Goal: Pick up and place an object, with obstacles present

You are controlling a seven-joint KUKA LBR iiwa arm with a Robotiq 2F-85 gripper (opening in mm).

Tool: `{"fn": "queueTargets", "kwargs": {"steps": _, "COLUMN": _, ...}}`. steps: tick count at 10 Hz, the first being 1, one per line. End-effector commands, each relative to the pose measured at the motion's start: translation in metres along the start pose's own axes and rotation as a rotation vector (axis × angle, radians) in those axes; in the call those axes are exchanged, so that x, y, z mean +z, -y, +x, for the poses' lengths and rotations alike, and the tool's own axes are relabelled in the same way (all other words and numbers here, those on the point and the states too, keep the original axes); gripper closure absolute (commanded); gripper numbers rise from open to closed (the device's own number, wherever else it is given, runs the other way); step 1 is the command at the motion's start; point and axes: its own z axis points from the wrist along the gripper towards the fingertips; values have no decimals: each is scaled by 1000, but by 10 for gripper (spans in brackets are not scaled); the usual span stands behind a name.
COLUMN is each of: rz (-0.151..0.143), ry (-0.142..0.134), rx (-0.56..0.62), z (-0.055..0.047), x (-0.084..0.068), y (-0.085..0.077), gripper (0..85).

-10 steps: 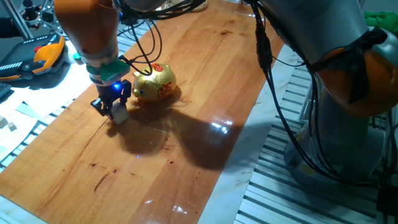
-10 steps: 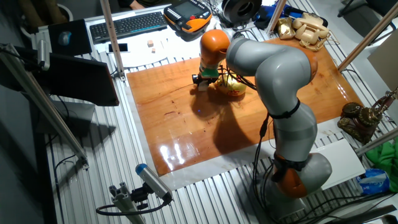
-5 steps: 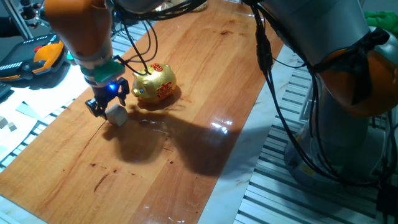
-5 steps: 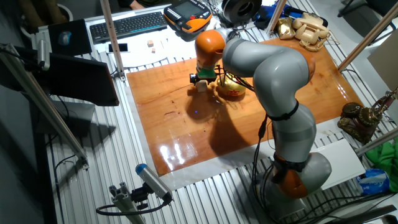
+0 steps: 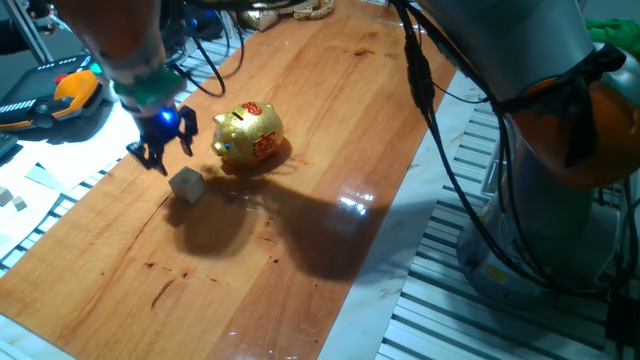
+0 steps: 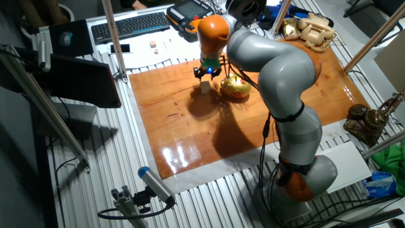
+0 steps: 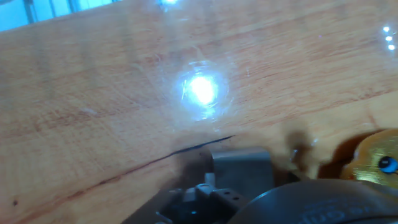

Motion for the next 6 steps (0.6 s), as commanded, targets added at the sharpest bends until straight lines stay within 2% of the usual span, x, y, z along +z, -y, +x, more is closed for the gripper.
{"fn": "queueTargets", "kwargs": {"steps": 1, "rz": 1, "ry": -4, "rx": -4, "z": -1, "x": -17, "y": 2, "gripper": 680}}
{"fn": "queueTargets", "kwargs": {"steps": 2, "rz": -7, "ry": -7, "rx": -13, "z": -1, "x": -25, "y": 4, "gripper": 850}}
{"fn": "queueTargets", "kwargs": {"steps": 5, "rz": 5, "ry": 14, "rx": -44, "z": -2, "x": -38, "y": 10, "gripper": 850}}
{"fn": "queueTargets", "kwargs": {"steps": 6, "rz": -9, "ry": 14, "rx": -73, "z": -5, "x": -46, "y": 15, "gripper": 850}}
